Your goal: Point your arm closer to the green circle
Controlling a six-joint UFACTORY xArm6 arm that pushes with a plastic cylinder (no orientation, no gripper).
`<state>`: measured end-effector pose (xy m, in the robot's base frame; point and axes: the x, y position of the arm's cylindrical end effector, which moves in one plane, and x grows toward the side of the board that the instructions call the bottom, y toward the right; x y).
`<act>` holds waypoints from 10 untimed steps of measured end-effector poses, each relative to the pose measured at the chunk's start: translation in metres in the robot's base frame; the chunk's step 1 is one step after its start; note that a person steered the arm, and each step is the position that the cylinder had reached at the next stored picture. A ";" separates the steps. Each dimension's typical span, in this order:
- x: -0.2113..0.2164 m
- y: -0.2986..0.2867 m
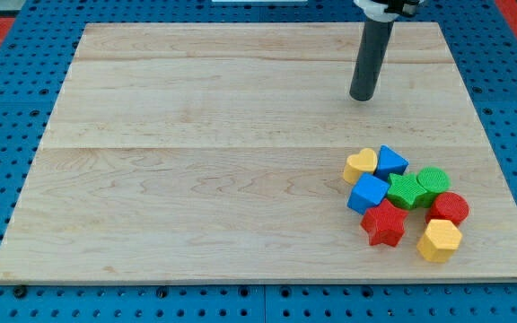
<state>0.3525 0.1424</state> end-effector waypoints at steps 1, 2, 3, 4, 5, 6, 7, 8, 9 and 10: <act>0.000 0.007; 0.015 0.095; 0.064 0.190; 0.094 0.203; 0.125 0.203; 0.135 0.173; 0.135 0.143; 0.135 0.119; 0.135 0.097; 0.156 0.088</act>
